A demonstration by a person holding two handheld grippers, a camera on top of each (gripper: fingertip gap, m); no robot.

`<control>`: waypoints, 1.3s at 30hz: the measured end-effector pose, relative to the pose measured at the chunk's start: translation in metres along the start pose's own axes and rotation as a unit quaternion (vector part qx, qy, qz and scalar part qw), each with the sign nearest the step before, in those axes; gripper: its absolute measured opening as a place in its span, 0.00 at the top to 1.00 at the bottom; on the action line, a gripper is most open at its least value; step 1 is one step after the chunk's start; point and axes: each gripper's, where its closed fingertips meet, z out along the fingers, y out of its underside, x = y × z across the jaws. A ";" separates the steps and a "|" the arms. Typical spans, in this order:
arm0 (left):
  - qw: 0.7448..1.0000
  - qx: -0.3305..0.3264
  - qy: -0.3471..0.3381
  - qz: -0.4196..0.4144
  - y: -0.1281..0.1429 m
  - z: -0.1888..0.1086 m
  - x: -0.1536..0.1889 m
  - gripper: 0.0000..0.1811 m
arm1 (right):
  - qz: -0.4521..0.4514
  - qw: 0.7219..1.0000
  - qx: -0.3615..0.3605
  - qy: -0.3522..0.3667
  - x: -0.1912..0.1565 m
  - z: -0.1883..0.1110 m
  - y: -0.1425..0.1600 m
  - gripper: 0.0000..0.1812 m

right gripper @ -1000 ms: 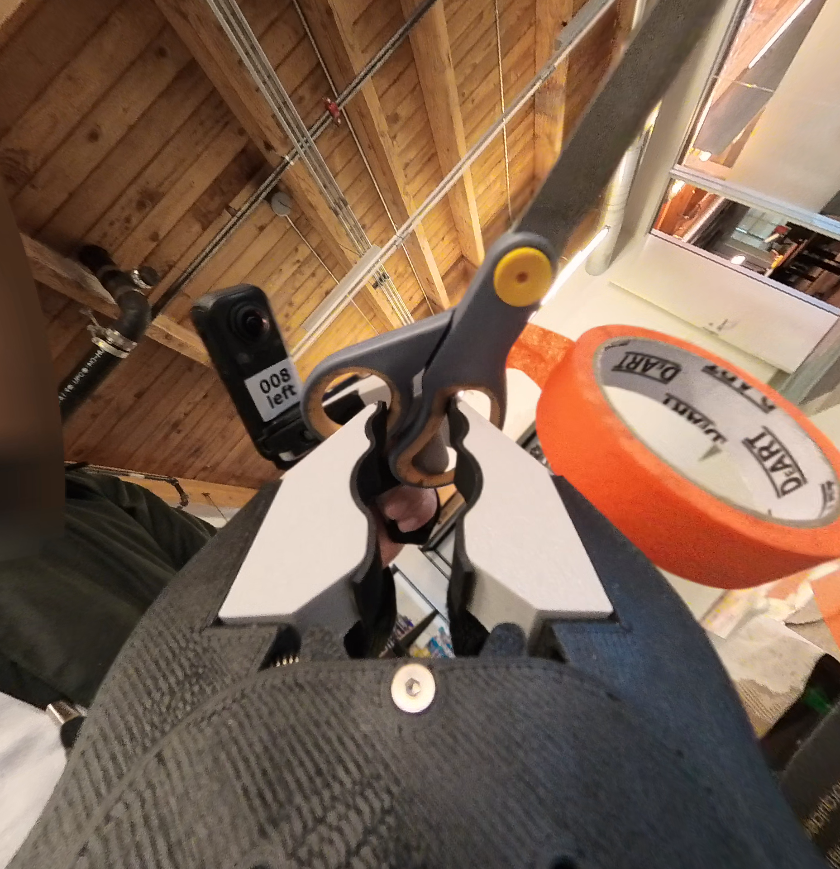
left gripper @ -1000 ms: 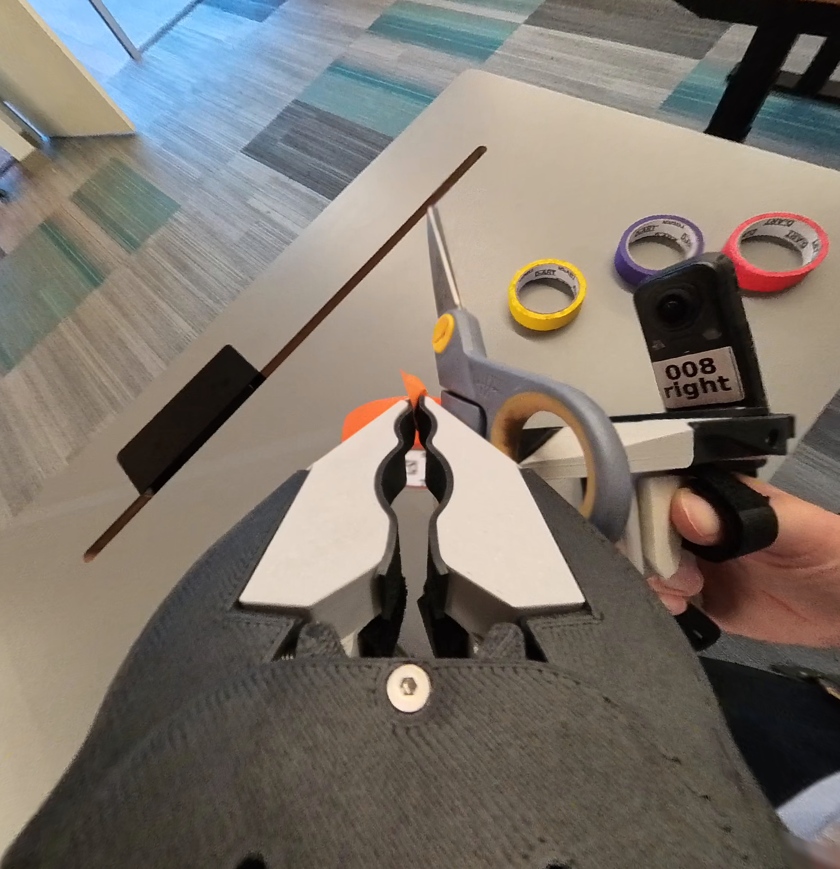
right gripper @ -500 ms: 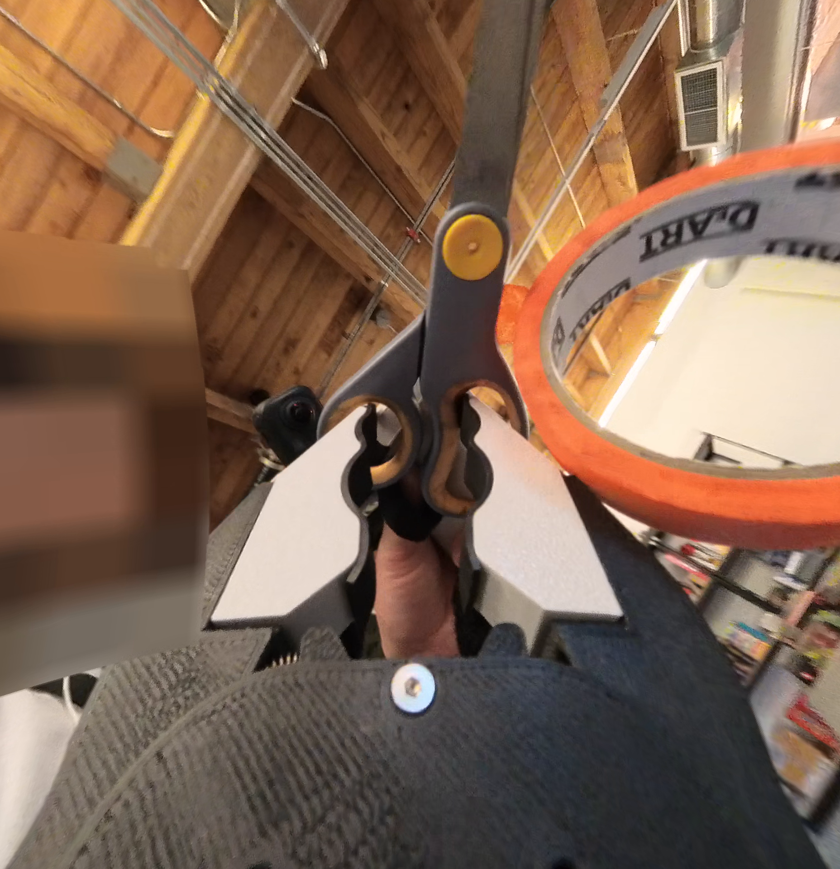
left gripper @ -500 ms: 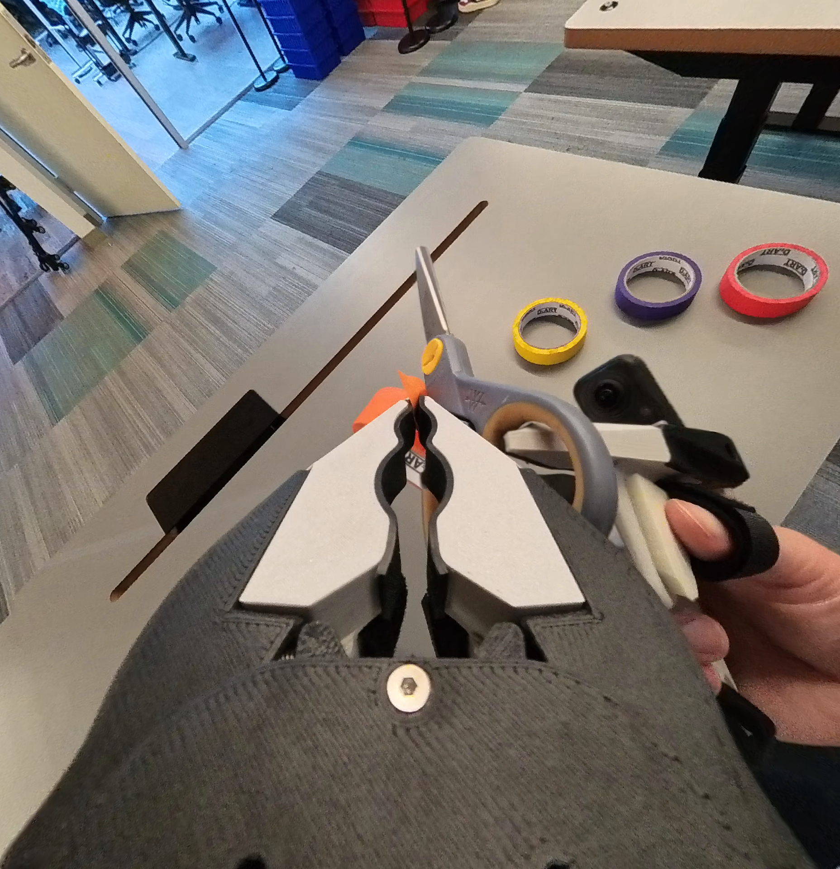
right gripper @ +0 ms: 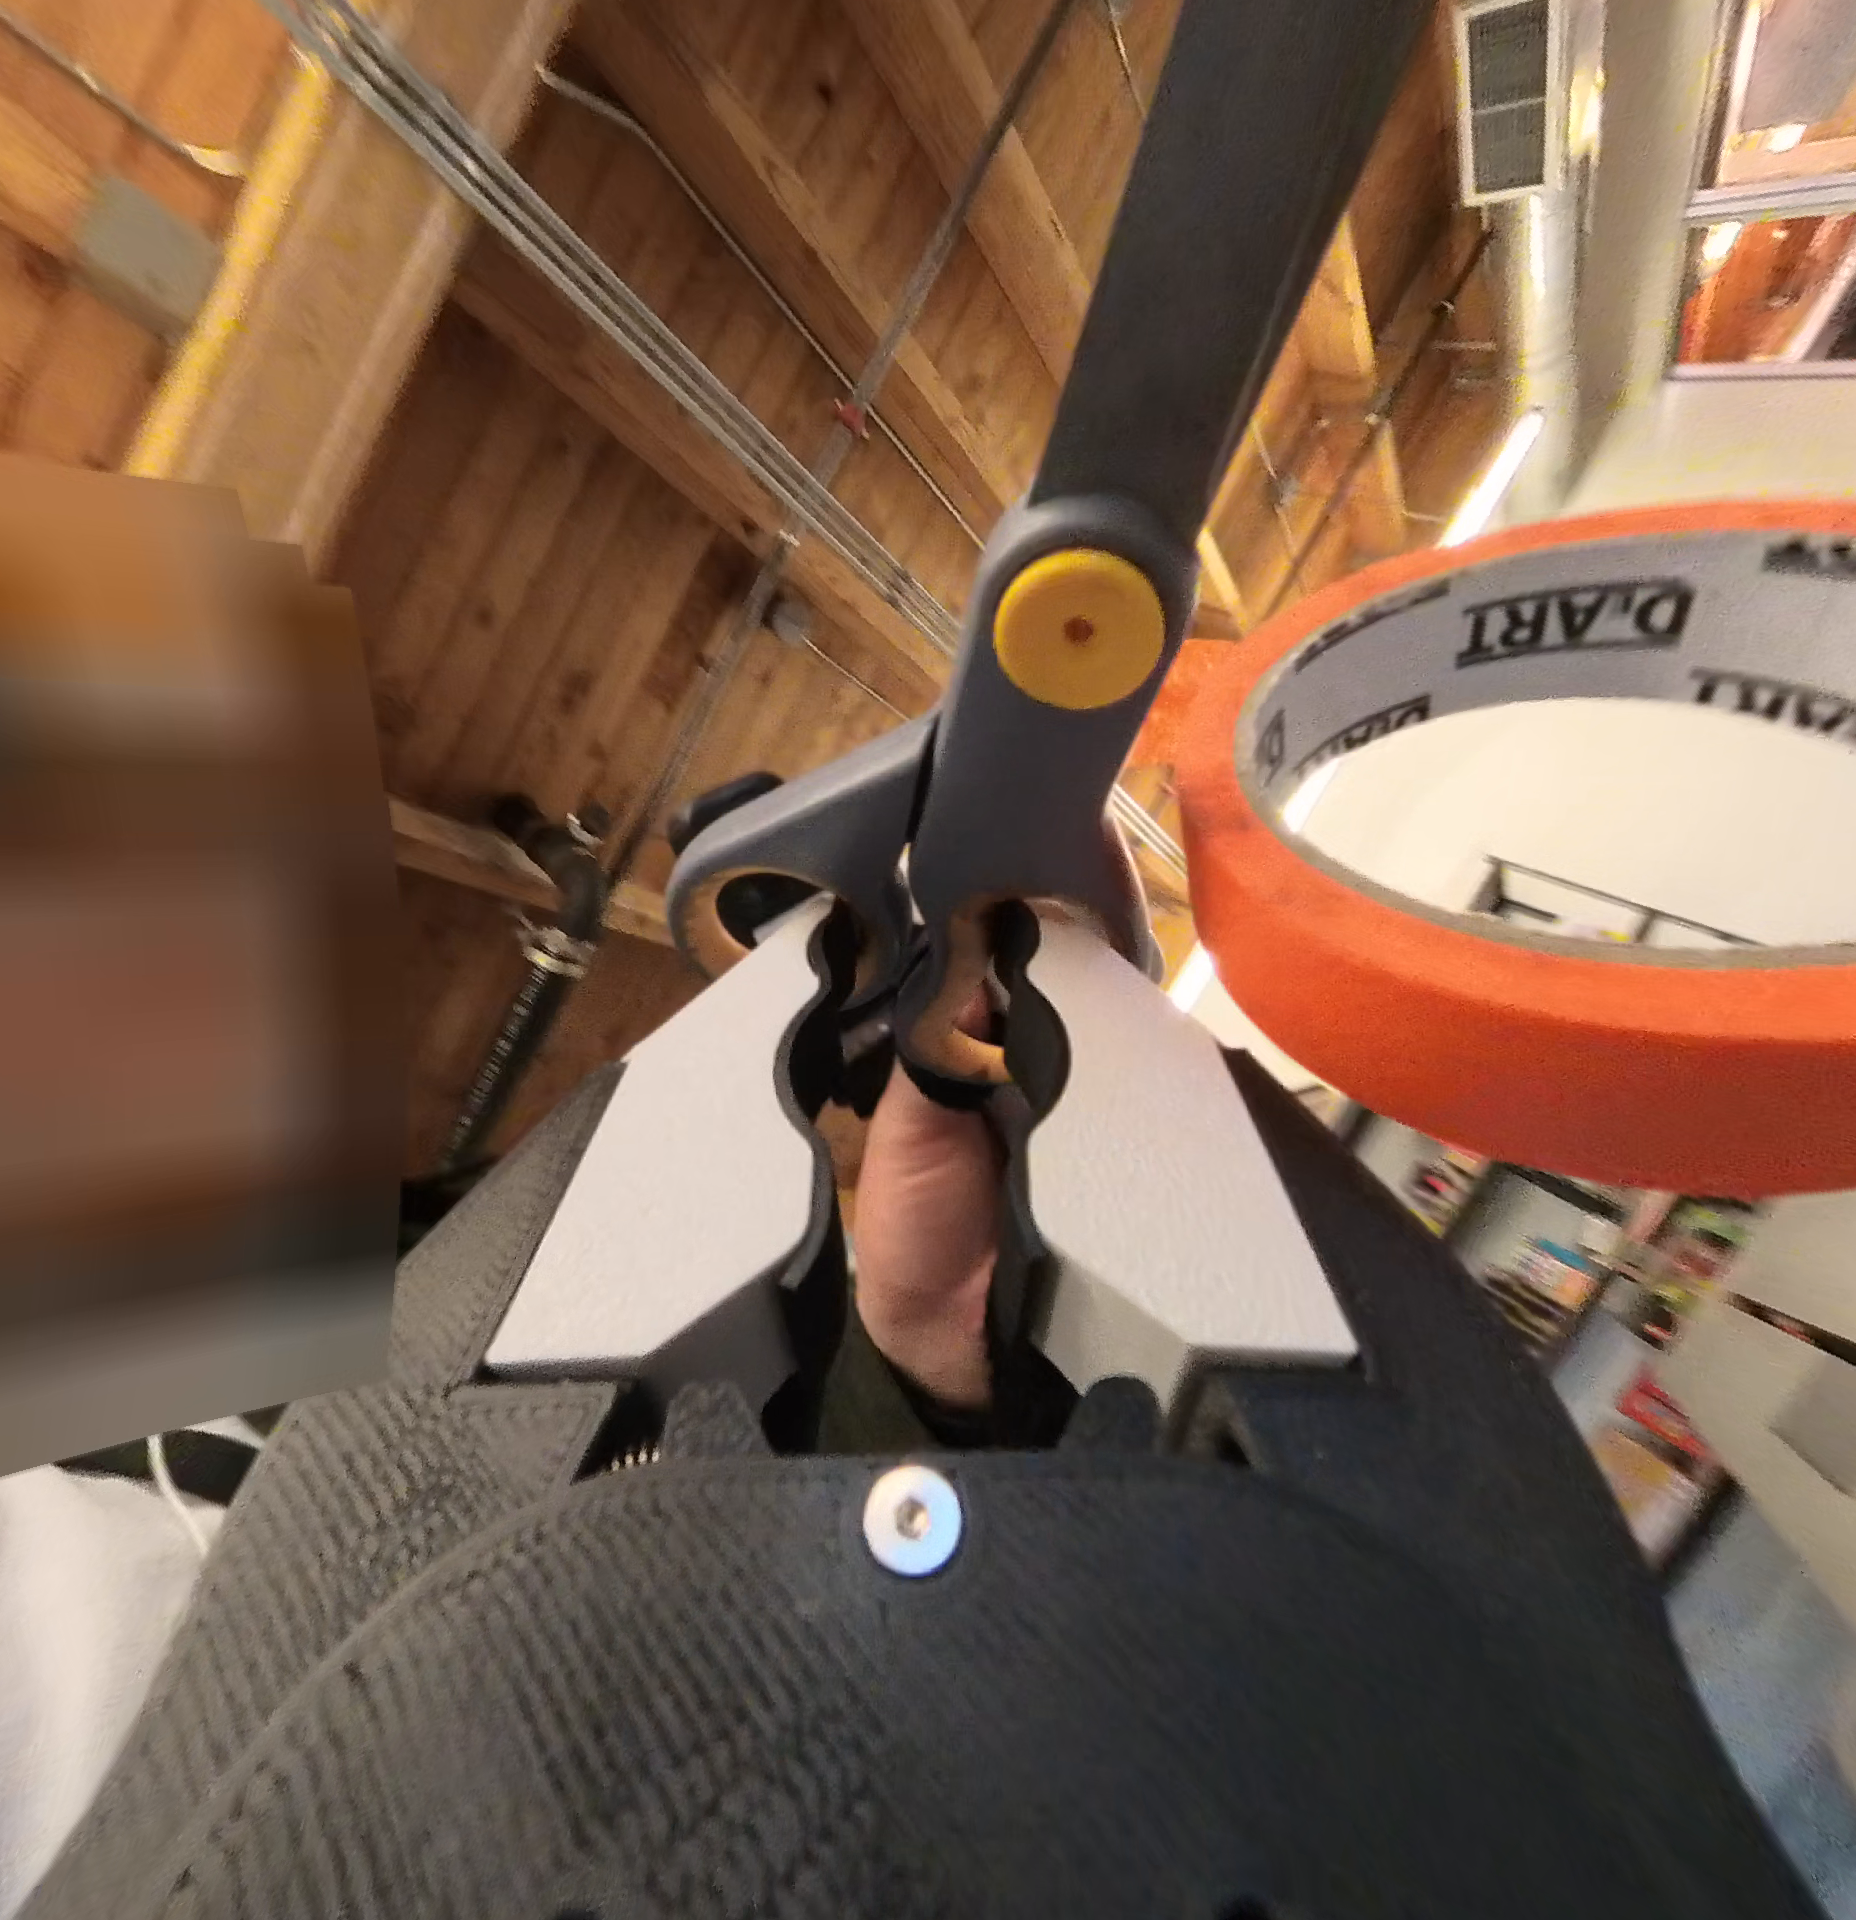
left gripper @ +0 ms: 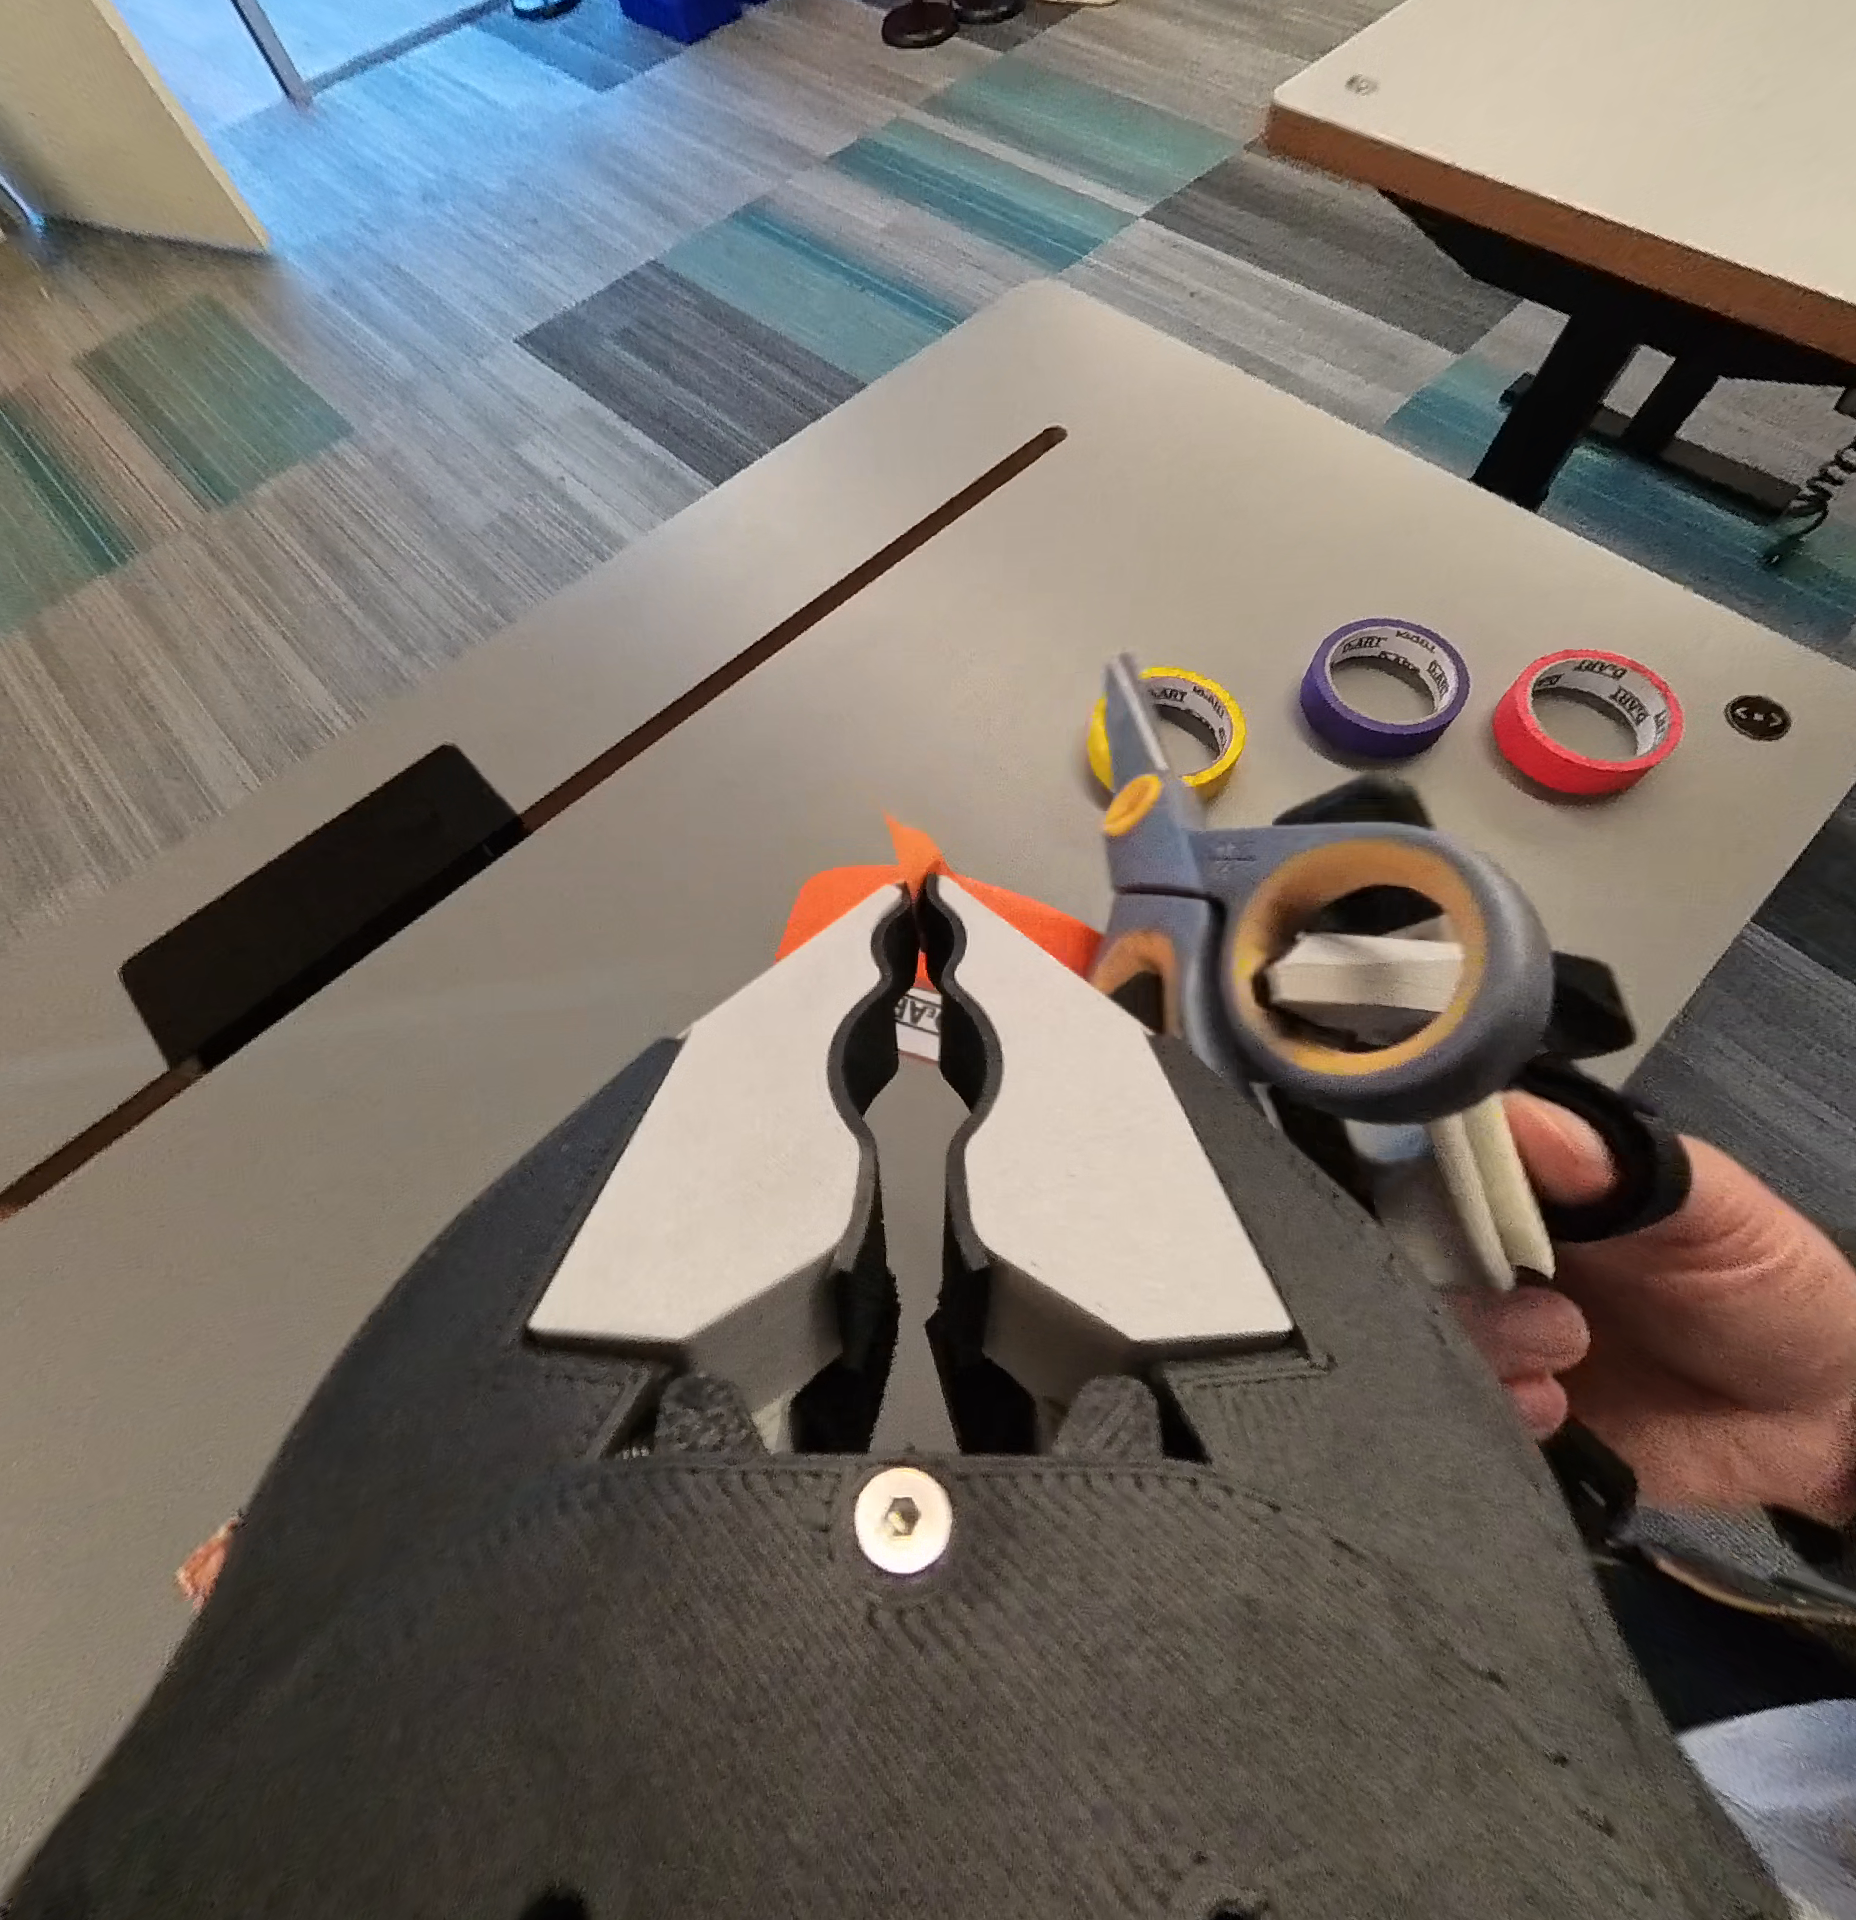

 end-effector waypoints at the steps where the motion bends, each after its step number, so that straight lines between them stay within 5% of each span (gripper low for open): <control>1: 1.000 -0.005 0.001 -0.005 0.003 0.000 -0.003 1.00 | -0.014 1.000 -0.017 0.016 0.002 -0.002 0.002 0.87; 12: 0.997 -0.067 0.029 -0.028 0.034 0.008 -0.015 1.00 | -0.170 0.931 -0.239 0.217 0.029 -0.053 0.016 0.86; 23: 0.993 -0.101 0.047 -0.043 0.059 0.017 -0.012 1.00 | -0.153 0.927 -0.229 0.256 0.041 -0.075 0.008 0.75; 39: 0.989 -0.123 0.066 -0.049 0.077 0.019 -0.006 1.00 | -0.132 0.910 -0.295 0.260 0.048 -0.081 0.036 0.74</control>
